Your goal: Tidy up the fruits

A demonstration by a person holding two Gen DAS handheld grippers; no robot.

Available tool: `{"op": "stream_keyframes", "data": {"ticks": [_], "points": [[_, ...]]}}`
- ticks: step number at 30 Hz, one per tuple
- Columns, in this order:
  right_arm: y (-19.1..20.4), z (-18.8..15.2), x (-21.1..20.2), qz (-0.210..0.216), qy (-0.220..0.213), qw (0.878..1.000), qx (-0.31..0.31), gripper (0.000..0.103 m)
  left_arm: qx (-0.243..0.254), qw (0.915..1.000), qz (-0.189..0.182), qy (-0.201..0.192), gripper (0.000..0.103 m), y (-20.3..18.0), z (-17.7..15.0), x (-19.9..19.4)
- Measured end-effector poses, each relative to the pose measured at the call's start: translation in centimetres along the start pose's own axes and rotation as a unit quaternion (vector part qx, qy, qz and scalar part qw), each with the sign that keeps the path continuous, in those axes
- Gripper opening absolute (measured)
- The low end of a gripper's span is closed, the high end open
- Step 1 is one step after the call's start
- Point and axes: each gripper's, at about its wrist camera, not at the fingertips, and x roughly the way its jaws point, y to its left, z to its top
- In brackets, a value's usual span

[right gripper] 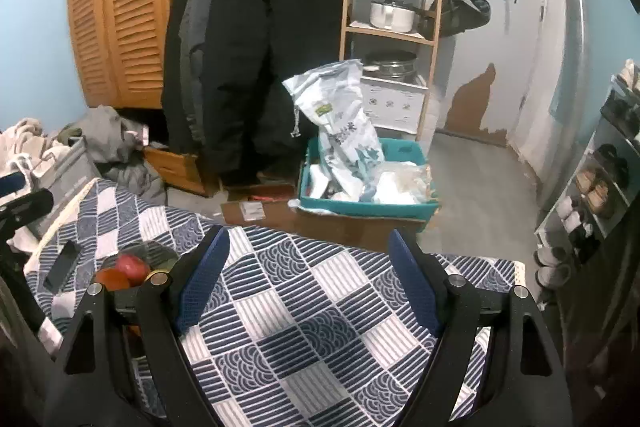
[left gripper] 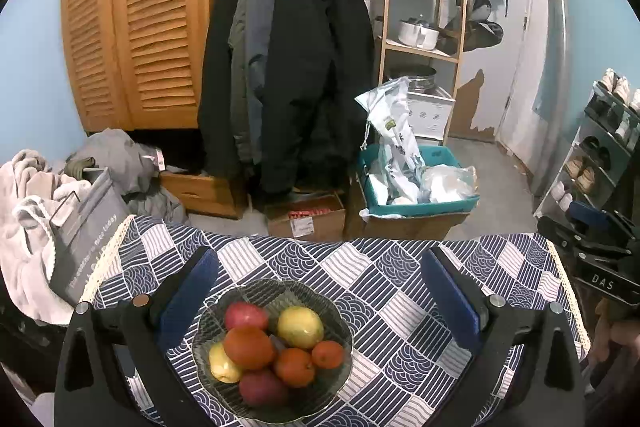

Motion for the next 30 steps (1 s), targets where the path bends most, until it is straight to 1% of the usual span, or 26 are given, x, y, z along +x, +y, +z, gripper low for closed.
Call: {"op": "stream_keyframes", "data": {"ticks": [30], "points": [[-0.72, -0.04, 0.13, -0.008, -0.002, 1.0, -0.001, 0.081, 0.006, 1.0, 0.001, -0.001, 0.102, -0.47, 0.26, 0.24]]}}
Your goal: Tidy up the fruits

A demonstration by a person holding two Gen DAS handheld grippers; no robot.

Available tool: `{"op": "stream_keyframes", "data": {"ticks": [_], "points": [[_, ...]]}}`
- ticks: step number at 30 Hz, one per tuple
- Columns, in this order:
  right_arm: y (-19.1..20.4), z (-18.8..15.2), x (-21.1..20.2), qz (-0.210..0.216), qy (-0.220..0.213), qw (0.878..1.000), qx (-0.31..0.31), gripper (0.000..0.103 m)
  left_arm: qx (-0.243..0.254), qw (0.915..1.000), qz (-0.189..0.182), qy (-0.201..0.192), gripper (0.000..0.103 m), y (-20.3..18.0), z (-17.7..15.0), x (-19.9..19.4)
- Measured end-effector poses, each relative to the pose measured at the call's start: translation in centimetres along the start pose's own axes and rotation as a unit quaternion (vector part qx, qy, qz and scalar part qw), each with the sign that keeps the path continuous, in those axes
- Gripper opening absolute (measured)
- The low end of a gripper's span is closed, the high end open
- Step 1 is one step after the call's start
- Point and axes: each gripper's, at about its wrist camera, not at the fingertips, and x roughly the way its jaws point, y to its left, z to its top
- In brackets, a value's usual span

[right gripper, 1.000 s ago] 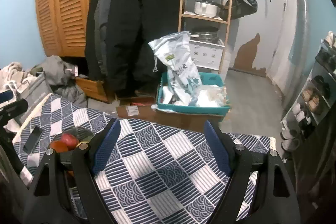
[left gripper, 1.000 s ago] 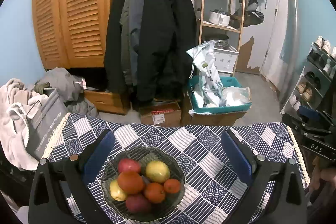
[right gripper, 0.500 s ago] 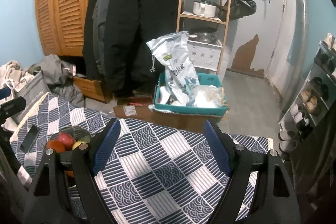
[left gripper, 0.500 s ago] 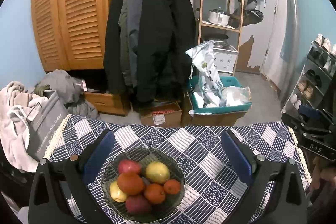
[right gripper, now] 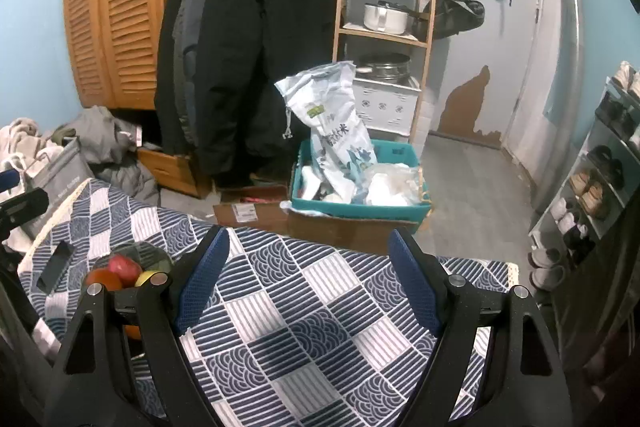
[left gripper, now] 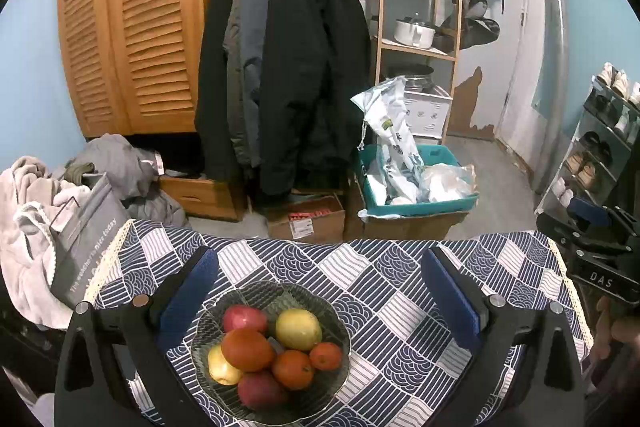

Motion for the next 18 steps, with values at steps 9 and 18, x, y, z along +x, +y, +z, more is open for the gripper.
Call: {"op": "stream_keyframes", "data": {"ticks": [9, 18], "points": [[-0.21, 0.0, -0.03, 0.0, 0.0, 1.0, 0.0, 0.081, 0.002, 1.0, 0.0, 0.0, 0.102, -0.12, -0.01, 0.02], [-0.22, 0.0, -0.06, 0.0, -0.001, 1.0, 0.001, 0.081, 0.002, 1.0, 0.0, 0.0, 0.102, -0.16, 0.0, 0.02]]}}
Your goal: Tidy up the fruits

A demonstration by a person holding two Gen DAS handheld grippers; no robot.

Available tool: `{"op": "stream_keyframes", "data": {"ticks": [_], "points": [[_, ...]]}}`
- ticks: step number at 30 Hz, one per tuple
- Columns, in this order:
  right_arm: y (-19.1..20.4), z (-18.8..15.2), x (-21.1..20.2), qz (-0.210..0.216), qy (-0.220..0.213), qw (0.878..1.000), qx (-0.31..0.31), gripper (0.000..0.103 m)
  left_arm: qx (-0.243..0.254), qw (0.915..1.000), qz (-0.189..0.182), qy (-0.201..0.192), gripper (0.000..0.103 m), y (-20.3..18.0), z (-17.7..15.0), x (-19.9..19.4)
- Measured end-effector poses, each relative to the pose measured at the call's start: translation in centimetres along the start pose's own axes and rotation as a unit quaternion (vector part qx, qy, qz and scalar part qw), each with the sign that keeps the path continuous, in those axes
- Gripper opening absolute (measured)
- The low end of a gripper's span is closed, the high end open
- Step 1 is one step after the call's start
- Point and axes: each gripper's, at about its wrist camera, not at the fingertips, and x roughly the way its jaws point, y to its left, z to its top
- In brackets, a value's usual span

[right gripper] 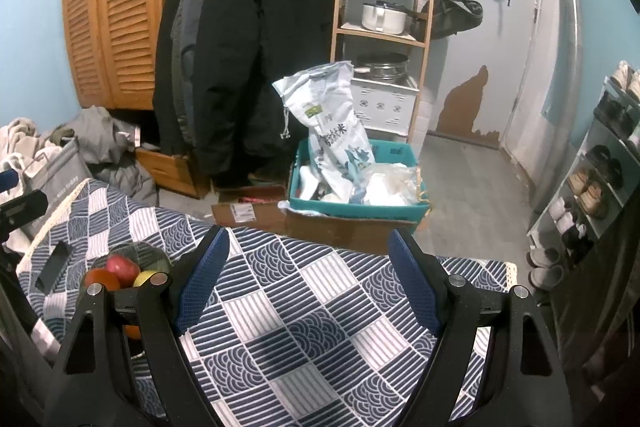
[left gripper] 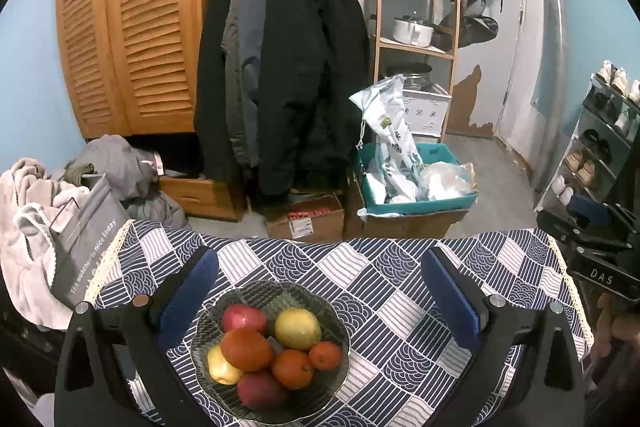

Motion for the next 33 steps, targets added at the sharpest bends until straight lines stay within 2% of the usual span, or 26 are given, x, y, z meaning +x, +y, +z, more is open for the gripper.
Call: {"op": "stream_keyframes", "data": {"ticks": [33], "points": [[-1.1, 0.3, -0.2, -0.002, -0.004, 1.0, 0.001, 0.081, 0.006, 0.9999, 0.01, -0.009, 0.102, -0.1, -0.2, -0.6]]}}
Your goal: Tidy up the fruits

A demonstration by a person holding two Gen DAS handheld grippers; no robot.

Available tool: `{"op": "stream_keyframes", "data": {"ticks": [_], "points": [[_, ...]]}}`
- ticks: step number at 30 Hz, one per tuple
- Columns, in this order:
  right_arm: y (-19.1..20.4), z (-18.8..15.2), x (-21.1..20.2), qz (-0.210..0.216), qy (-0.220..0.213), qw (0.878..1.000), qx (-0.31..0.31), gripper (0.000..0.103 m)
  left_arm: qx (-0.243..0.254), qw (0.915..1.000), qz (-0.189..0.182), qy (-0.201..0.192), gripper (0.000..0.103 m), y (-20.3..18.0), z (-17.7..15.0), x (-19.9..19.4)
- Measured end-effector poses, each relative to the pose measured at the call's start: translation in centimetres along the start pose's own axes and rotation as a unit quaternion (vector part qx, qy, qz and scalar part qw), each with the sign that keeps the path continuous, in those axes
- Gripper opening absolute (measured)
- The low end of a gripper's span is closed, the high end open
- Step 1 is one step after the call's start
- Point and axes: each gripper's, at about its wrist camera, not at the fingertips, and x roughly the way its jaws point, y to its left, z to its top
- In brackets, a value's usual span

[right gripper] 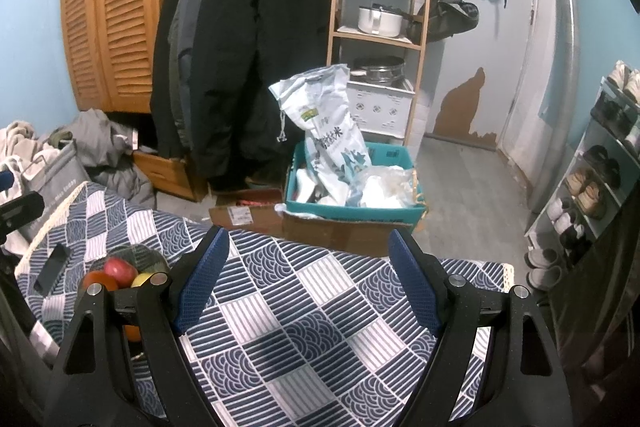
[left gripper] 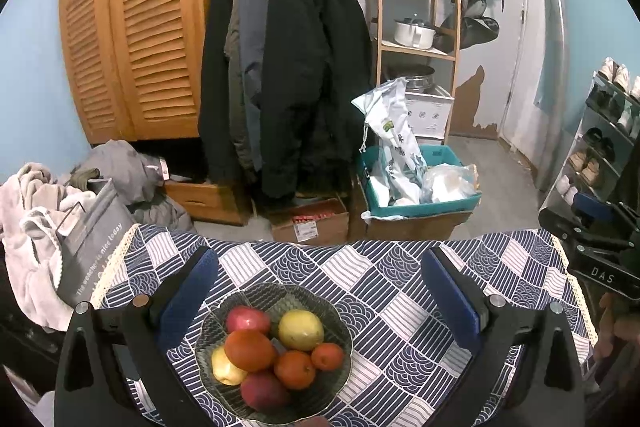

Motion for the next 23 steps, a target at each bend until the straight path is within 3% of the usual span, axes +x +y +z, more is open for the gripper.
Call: {"op": "stream_keyframes", "data": {"ticks": [23], "points": [[-0.08, 0.06, -0.03, -0.001, 0.0, 1.0, 0.001, 0.081, 0.0, 1.0, -0.003, -0.001, 0.102, -0.28, -0.12, -0.25]]}}
